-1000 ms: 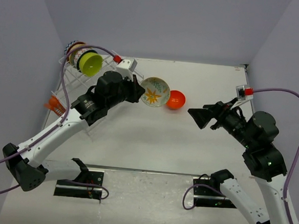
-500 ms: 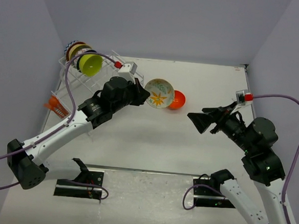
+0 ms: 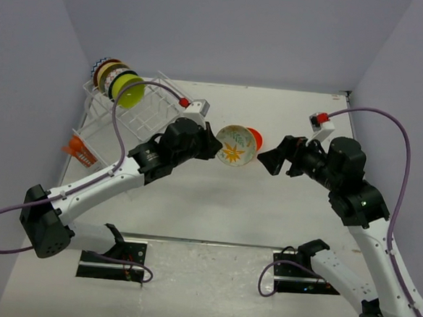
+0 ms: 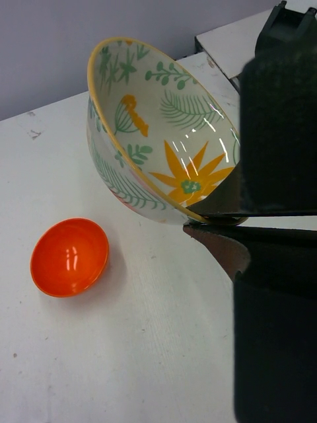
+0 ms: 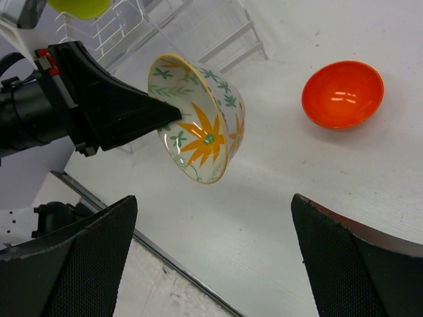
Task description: Unload the bowls from the dish rack
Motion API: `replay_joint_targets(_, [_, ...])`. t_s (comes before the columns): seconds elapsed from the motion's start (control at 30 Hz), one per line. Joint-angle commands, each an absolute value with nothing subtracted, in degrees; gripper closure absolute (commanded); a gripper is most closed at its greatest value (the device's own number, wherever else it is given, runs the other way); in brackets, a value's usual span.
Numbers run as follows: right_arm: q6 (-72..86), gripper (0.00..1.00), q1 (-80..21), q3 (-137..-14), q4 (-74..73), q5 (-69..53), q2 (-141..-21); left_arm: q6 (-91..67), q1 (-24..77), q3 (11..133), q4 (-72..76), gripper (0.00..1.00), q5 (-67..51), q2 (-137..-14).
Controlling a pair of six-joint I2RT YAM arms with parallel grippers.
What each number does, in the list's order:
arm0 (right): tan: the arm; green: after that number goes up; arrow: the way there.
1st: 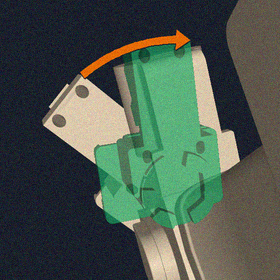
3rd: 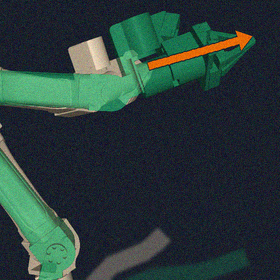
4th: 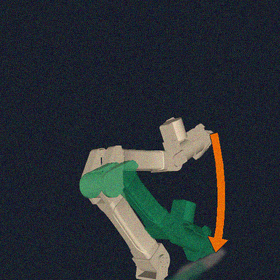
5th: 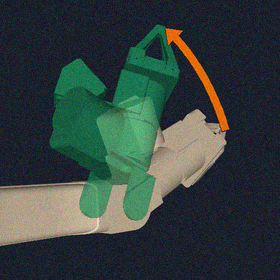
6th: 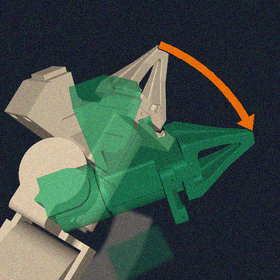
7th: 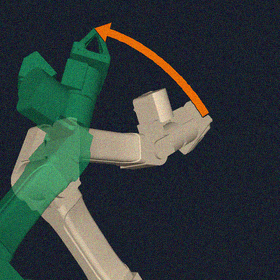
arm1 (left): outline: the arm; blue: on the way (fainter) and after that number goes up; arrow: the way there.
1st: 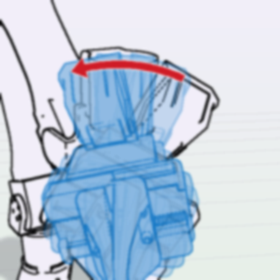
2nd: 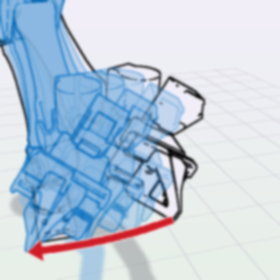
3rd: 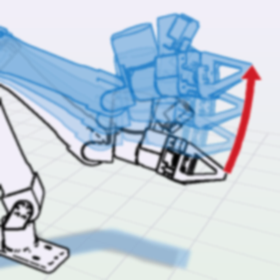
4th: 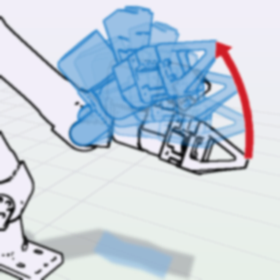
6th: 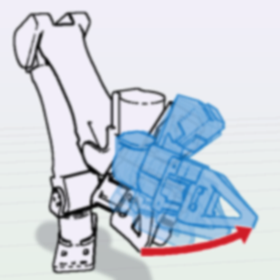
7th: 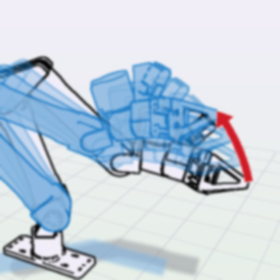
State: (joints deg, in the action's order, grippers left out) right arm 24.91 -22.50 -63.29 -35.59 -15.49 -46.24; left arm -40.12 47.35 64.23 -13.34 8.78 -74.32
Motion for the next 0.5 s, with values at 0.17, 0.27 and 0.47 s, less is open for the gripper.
replay_joint_targets(0.17, [22.3,0.01,-22.8,-62.8,-34.8,-12.5,-45.8,-42.1,47.8,63.9,-4.4,1.0,8.4,-76.5])
replay_joint_targets(0.27, [23.5,0.01,-22.8,-61.0,-32.8,-12.3,-43.4,-42.4,47.8,62.8,-3.3,1.0,8.9,-76.6])
replay_joint_targets(0.47, [26.0,0.01,-22.8,-59.2,-30.3,-16.7,-39.7,-42.7,48.0,61.8,-2.5,1.0,8.3,-77.6])
